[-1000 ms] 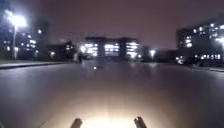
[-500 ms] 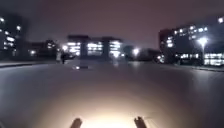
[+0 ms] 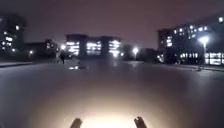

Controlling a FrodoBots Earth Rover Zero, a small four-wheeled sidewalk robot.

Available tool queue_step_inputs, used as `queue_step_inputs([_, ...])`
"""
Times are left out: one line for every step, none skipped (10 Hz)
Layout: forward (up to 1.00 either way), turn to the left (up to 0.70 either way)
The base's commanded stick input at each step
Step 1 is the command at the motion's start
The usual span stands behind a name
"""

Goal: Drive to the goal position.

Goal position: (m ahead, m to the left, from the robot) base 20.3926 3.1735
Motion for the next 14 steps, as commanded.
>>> queue_step_inputs([1.00, 0.00])
queue_step_inputs([1.00, 0.00])
queue_step_inputs([1.00, 0.00])
queue_step_inputs([1.00, 0.00])
queue_step_inputs([1.00, 0.00])
queue_step_inputs([1.00, 0.00])
queue_step_inputs([1.00, 0.00])
queue_step_inputs([1.00, 0.00])
queue_step_inputs([1.00, 0.00])
queue_step_inputs([1.00, 0.00])
queue_step_inputs([1.00, 0.00])
queue_step_inputs([1.00, 0.00])
queue_step_inputs([1.00, 0.00])
queue_step_inputs([1.00, 0.00])
